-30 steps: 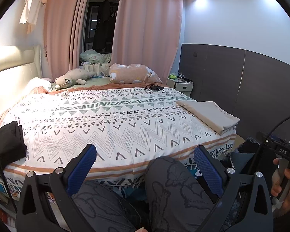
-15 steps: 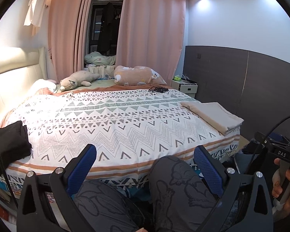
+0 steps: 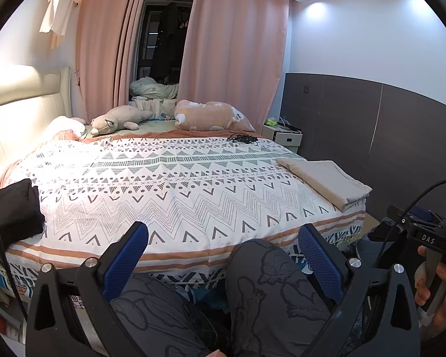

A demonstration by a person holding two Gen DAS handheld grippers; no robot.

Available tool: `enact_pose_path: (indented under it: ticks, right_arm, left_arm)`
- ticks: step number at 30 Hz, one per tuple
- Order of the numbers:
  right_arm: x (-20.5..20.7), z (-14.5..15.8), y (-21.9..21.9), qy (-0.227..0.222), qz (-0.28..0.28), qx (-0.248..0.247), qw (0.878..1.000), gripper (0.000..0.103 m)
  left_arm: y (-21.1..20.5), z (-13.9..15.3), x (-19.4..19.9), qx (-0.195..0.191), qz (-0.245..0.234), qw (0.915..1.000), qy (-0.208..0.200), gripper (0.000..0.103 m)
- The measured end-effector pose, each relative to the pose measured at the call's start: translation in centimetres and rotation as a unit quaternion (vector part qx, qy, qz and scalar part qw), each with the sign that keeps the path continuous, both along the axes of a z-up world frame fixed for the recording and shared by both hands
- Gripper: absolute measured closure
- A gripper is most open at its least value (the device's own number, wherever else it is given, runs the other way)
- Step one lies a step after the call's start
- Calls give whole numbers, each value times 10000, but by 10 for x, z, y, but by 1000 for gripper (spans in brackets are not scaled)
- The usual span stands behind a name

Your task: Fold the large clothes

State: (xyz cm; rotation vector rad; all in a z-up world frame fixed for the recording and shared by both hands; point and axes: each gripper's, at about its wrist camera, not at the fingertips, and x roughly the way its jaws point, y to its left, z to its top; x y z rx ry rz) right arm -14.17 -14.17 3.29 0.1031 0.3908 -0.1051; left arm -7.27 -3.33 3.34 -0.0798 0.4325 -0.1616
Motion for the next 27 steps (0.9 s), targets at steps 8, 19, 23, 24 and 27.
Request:
enact_pose_path:
  ticks: [8,19,23,24,27]
  right_arm:
    - [-1,0,-3,-37,-28,-5,10000,0]
    - [1,0,-6,-26,-11,-30,10000,0]
    - [0,0,-6,-23,-11,-28,10000,0]
    - [0,1,-5,-28,-9,-30,10000,0]
    - [0,0,-8,-44,3,-37,10000,0]
  left_arm:
    - [3,-1,-1,-9,57,10000,-22,0]
    - [4,-2,0,-26,55,10000,-23,0]
    - [3,-2,-1,-32,61,10000,-39,0]
    - [3,-2,-1,-29,60,10000,-39,0]
    - [3,-1,-1,-35,56,10000,-41,0]
